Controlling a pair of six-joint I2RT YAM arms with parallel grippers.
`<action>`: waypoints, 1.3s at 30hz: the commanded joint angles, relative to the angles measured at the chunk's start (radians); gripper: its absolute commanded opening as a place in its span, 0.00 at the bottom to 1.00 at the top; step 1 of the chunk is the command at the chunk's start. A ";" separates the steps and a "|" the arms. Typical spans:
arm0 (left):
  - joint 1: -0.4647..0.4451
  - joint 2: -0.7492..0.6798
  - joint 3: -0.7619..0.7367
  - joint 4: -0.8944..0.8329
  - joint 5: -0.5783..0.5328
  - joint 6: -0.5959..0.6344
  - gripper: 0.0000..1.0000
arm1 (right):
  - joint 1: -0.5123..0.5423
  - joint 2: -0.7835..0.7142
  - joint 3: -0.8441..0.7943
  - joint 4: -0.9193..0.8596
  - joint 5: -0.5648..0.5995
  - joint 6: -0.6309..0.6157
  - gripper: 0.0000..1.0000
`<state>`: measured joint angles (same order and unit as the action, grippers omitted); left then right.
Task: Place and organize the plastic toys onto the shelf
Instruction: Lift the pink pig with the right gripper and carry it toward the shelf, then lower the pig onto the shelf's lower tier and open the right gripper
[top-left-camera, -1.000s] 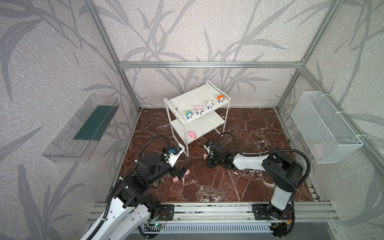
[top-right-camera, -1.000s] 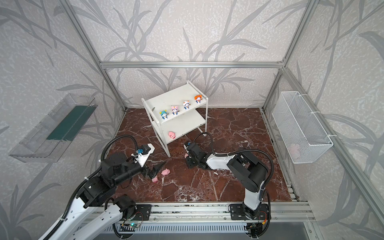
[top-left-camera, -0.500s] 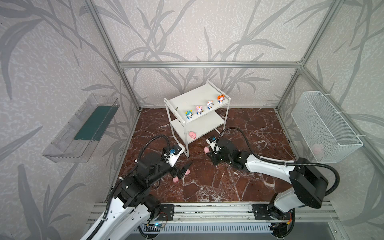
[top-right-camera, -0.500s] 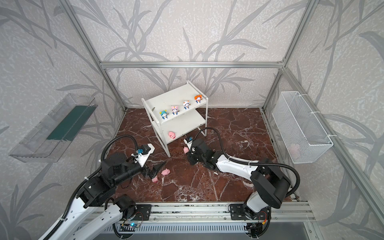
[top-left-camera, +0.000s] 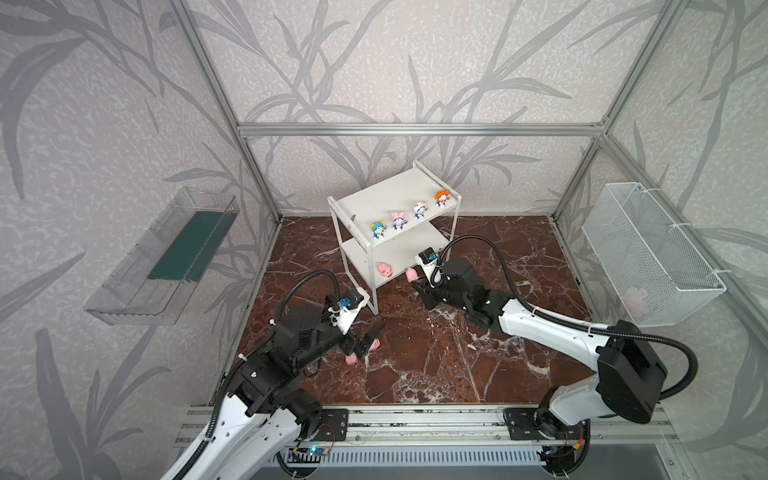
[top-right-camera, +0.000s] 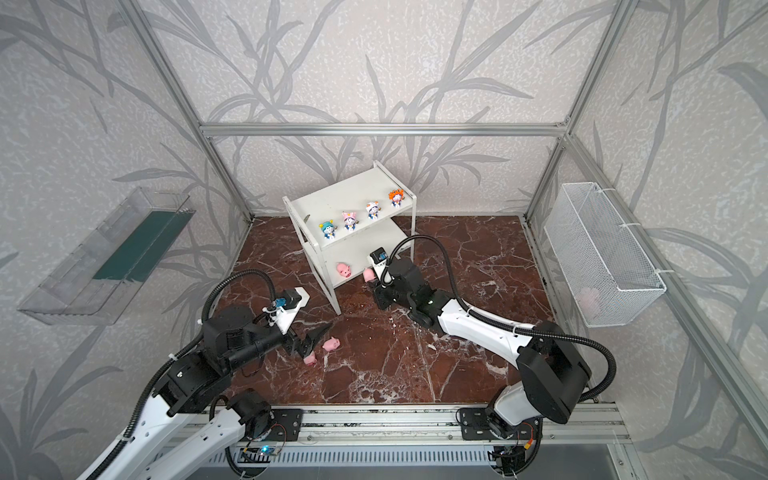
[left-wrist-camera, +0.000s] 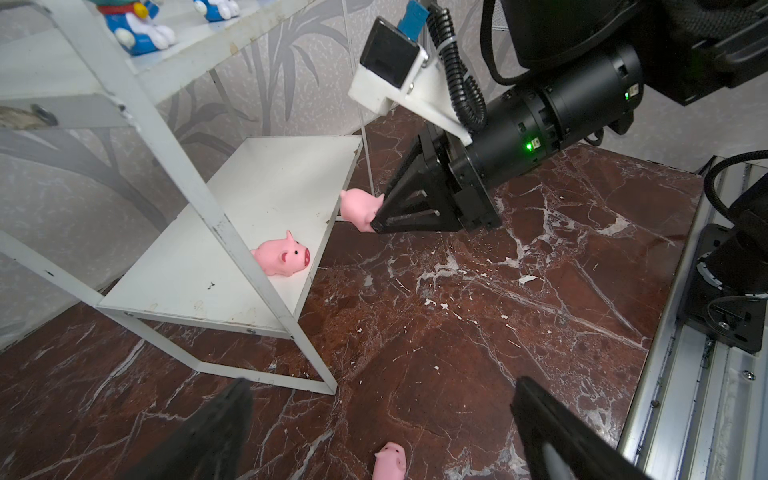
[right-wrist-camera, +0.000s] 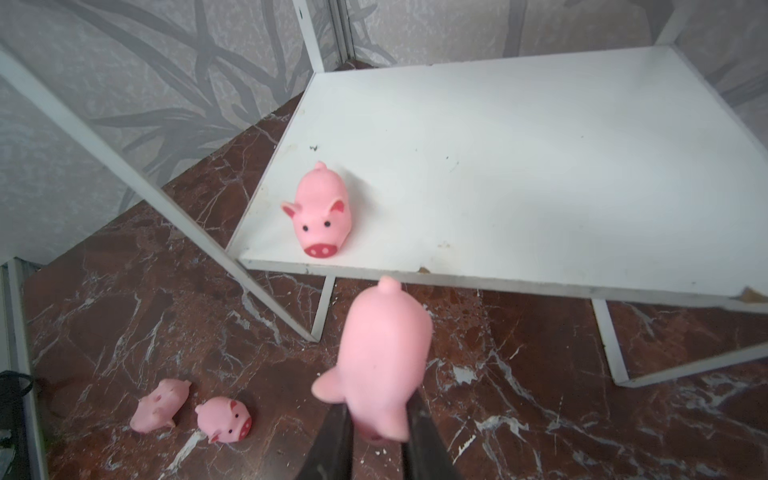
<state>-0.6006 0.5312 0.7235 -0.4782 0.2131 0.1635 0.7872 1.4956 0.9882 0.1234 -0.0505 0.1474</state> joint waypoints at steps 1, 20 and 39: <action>0.005 -0.006 -0.010 0.013 0.007 0.004 0.99 | -0.015 0.040 0.051 0.040 -0.001 -0.012 0.21; 0.005 -0.016 -0.008 0.010 0.011 0.001 0.99 | -0.057 0.248 0.231 0.069 -0.074 -0.004 0.22; 0.004 -0.016 -0.009 0.013 0.012 0.001 0.99 | -0.065 0.261 0.224 0.078 -0.047 -0.005 0.31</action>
<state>-0.6006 0.5201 0.7235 -0.4782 0.2146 0.1616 0.7307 1.7622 1.2091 0.1890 -0.1127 0.1463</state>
